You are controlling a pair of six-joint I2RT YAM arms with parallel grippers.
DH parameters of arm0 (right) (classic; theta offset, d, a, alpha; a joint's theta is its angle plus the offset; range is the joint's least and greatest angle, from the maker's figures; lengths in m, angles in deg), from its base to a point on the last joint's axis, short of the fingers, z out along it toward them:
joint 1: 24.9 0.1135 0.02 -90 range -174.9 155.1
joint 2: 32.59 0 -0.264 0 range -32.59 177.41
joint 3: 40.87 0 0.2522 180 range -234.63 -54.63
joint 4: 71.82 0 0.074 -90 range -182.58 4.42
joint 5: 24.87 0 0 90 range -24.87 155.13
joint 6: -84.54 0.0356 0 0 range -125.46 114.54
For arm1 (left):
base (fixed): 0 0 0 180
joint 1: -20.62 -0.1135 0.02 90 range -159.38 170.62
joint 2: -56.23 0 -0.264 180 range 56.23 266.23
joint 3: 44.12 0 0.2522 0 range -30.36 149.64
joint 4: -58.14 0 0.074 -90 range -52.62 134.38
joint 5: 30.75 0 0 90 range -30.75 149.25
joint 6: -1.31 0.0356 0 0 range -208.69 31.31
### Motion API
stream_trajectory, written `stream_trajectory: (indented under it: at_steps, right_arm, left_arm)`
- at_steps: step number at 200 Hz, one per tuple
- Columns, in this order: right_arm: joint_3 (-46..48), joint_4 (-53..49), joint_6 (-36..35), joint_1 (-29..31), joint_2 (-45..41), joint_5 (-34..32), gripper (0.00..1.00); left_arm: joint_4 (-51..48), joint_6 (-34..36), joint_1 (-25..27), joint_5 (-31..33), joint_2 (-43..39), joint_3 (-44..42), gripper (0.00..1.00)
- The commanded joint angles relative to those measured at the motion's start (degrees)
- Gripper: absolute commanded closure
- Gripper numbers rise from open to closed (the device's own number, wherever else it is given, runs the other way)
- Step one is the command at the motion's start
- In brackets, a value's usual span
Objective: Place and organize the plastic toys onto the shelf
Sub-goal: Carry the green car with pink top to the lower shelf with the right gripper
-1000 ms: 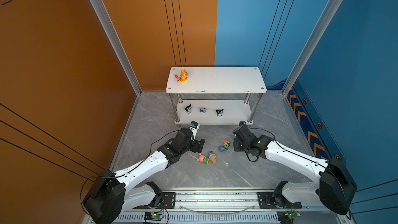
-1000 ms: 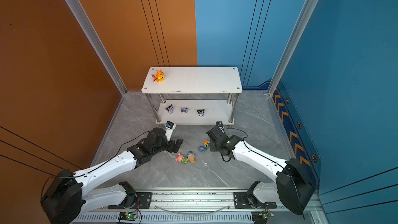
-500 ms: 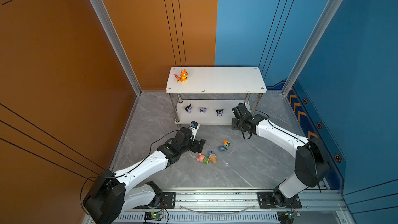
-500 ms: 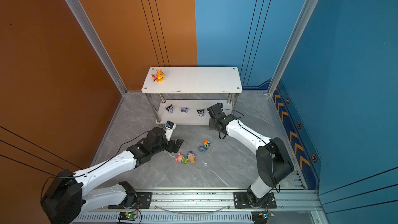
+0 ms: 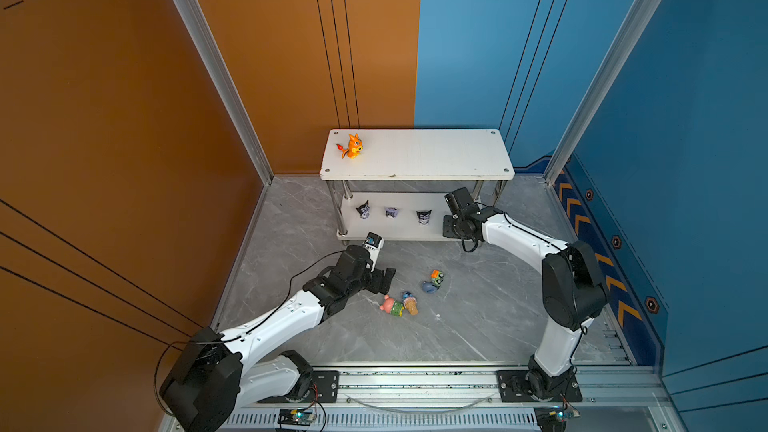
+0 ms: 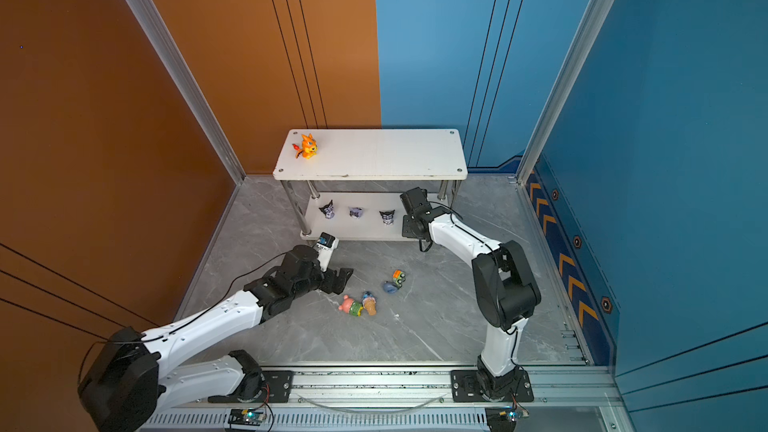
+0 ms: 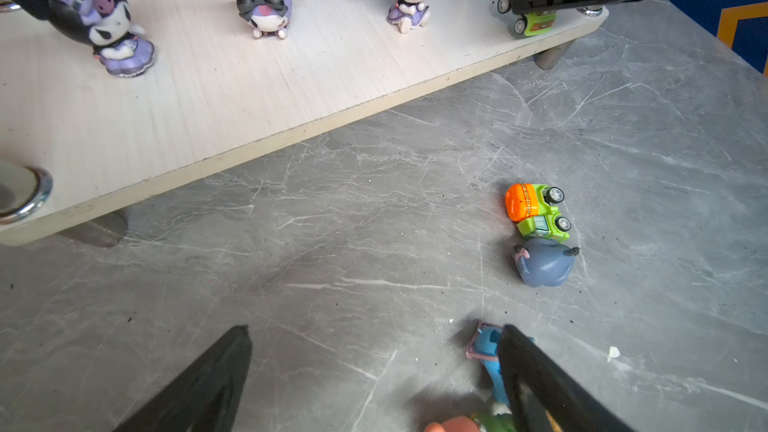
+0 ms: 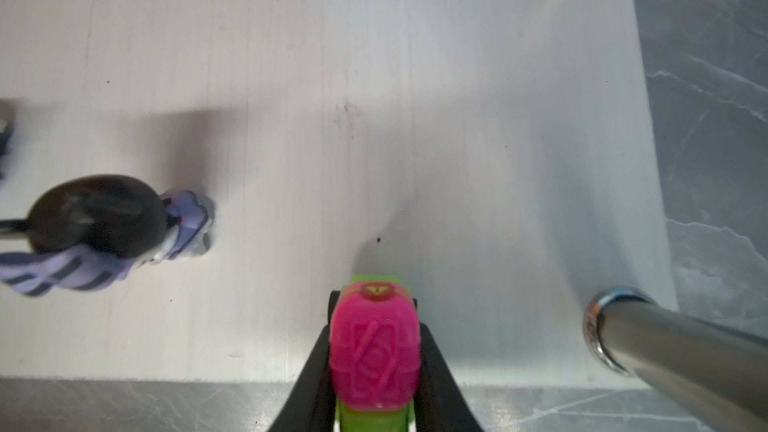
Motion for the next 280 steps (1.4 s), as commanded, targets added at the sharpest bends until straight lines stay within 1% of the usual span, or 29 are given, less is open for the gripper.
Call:
stream_trajectory:
  at_steps: [1, 46, 144, 202, 258, 280]
  right_arm:
    - [-2.8, 0.7, -0.6, -0.8, 1.5, 1.0, 0.73]
    - [-6.5, 0.5, -0.5, -1.5, 4.9, 1.6, 0.73]
    - [-12.0, -2.3, -0.6, -2.4, 8.9, 0.0, 0.71]
    - [-11.2, -2.9, -0.9, -2.2, 8.1, -1.2, 0.65]
    - [-10.2, -3.3, -0.8, -2.0, 7.3, -1.5, 0.62]
    - [-8.6, -2.6, -0.8, -1.6, 5.7, -1.2, 0.58]
  left_arm:
    - [0.1, -0.3, -0.7, -1.1, -1.2, -0.6, 0.06]
    - [0.4, -0.4, -1.0, -1.5, -0.8, -0.5, 0.06]
    - [0.7, -0.3, -1.7, -2.0, -0.7, -0.6, 0.06]
    - [0.8, -0.4, -1.8, -2.1, -1.0, -1.0, 0.06]
    - [0.6, -0.5, -1.8, -2.1, -1.6, -1.2, 0.06]
    - [0.5, -0.5, -1.8, -2.1, -1.9, -1.3, 0.06]
